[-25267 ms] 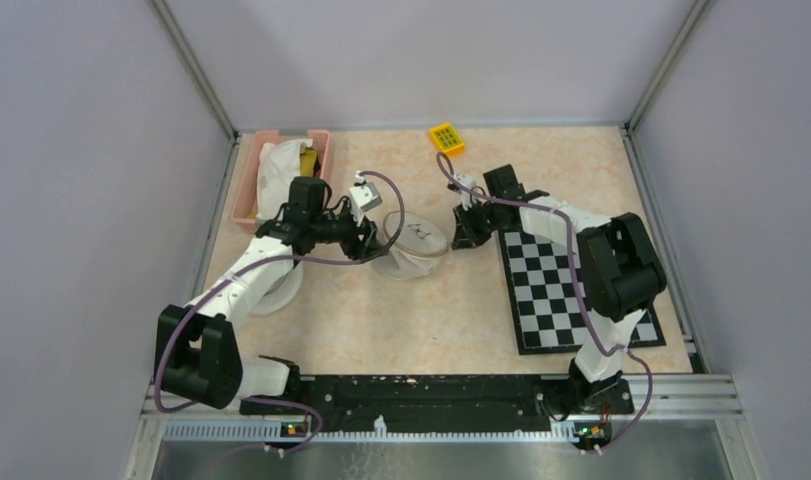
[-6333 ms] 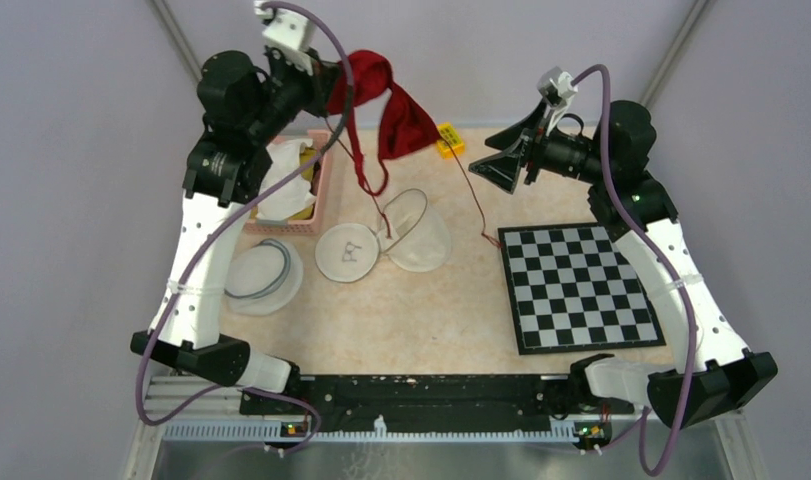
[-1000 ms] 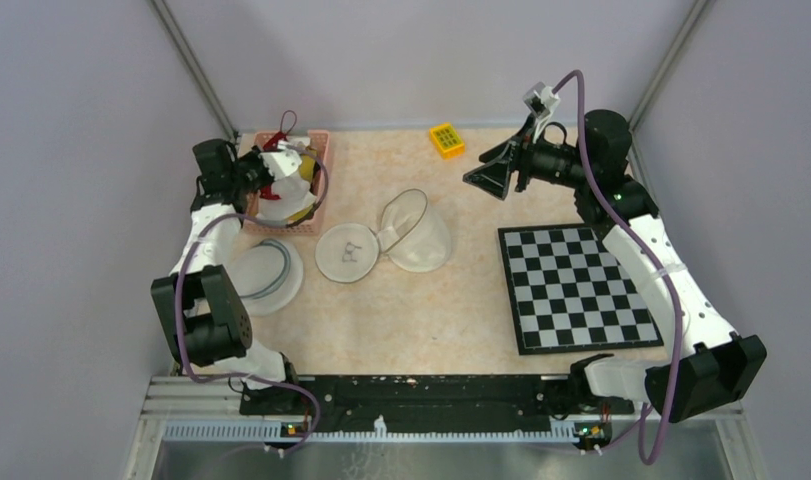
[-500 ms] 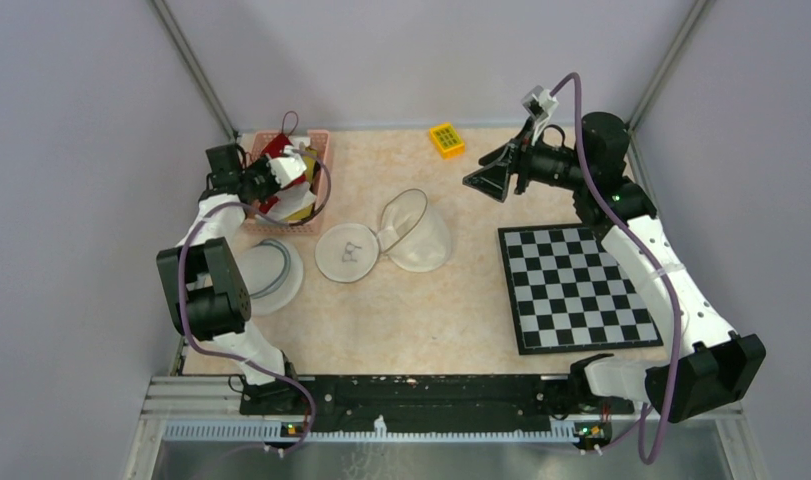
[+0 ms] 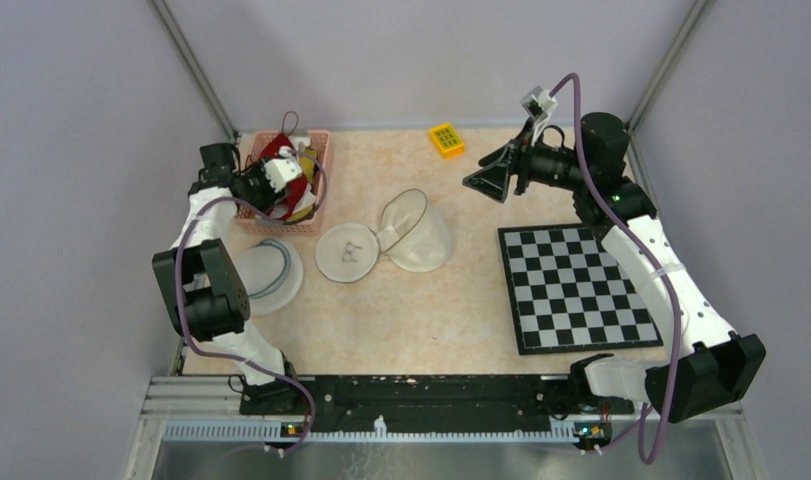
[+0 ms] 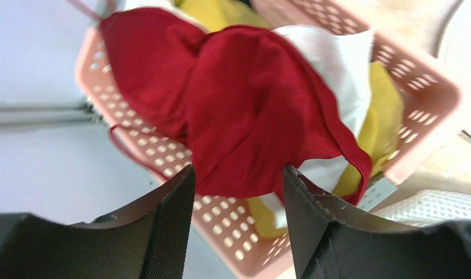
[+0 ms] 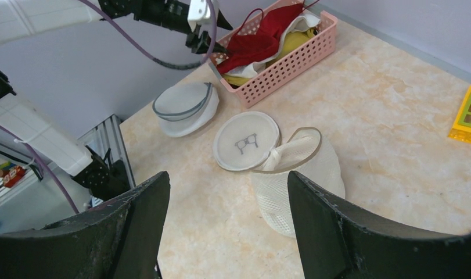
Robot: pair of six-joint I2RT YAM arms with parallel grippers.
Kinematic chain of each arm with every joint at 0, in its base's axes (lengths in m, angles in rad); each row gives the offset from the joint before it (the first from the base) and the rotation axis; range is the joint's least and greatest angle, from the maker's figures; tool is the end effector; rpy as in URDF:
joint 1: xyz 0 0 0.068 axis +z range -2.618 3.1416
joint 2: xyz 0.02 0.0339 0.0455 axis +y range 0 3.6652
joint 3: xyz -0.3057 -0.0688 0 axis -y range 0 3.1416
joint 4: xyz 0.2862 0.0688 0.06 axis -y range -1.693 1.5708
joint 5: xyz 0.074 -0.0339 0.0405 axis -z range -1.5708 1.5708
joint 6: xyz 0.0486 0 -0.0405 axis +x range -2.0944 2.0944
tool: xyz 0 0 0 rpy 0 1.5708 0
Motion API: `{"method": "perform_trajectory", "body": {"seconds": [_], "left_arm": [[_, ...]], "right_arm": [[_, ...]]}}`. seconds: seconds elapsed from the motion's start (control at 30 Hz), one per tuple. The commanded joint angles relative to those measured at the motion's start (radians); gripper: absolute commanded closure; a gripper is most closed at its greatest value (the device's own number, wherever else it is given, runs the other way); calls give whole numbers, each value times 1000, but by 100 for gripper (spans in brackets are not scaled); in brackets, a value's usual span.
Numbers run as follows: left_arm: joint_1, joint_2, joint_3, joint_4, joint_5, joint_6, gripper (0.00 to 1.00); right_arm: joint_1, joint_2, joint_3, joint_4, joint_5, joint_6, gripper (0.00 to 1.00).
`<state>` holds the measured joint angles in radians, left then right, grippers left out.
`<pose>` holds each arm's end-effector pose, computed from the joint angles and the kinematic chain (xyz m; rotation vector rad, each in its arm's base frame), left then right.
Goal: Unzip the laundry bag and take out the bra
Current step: Place the bra in the bin.
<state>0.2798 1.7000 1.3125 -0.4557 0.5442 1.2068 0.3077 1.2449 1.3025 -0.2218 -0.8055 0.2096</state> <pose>0.4144 0.0929 0.2777 1.2219 1.9090 0.1177 0.2854 0.1275 0.4619 -0.6959 1.6658 1.0675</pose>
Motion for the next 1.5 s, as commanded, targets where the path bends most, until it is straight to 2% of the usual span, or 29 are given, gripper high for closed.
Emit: {"method": "perform_trajectory", "body": {"seconds": [0.0, 0.13, 0.27, 0.47, 0.63, 1.0, 1.2, 1.47], "left_arm": [[62, -30, 149, -50, 34, -200, 35], [83, -9, 240, -118, 99, -328, 27], [82, -1, 260, -56, 159, -492, 22], [40, 118, 365, -32, 133, -650, 21], [26, 216, 372, -3, 70, -714, 20], [27, 362, 328, -120, -21, -709, 16], [27, 306, 298, -169, -24, -678, 10], [27, 6, 205, -101, -43, -610, 1]], "right_arm": [[2, -25, 17, -9, 1, -4, 27], [-16, 4, 39, -46, -10, 1, 26], [-27, 39, 62, -85, -17, -4, 26], [-44, 70, 41, -84, -17, -1, 26], [-64, 93, 27, -109, -24, -10, 26], [-70, 116, -8, -105, -29, 0, 26], [-70, 114, -27, -112, -24, -3, 26], [-69, 118, -81, -119, -15, -30, 26]]}}
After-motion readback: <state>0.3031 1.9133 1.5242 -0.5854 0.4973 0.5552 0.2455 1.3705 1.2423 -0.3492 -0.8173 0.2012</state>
